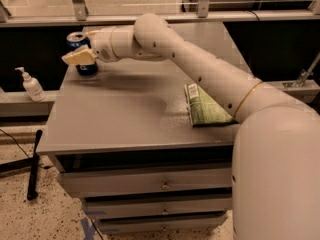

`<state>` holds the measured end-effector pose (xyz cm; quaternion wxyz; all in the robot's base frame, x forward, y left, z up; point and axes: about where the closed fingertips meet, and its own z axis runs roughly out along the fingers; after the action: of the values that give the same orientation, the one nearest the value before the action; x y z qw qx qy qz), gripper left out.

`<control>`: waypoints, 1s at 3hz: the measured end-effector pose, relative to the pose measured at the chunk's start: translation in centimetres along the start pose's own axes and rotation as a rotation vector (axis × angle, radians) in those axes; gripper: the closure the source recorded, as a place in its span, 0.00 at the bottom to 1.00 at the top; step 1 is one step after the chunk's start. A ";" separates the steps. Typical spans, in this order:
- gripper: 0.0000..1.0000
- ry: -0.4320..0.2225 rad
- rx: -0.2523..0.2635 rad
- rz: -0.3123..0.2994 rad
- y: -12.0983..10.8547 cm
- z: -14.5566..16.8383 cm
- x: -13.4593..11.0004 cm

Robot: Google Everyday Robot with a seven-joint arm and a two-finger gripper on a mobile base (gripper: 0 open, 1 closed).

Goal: Pick pepsi can

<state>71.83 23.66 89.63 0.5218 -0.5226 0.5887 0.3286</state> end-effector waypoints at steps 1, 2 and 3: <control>0.64 -0.005 0.001 0.017 -0.3 0.1 0.2; 0.87 -0.032 0.007 0.029 -0.7 -1.6 -1.6; 1.00 -0.070 0.033 -0.034 -1.3 -4.9 -6.3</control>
Offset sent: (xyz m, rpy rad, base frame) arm 0.0010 -0.0362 0.0515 0.0793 0.0188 -0.0259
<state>71.19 20.49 97.06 0.5561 -0.5120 0.5667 0.3279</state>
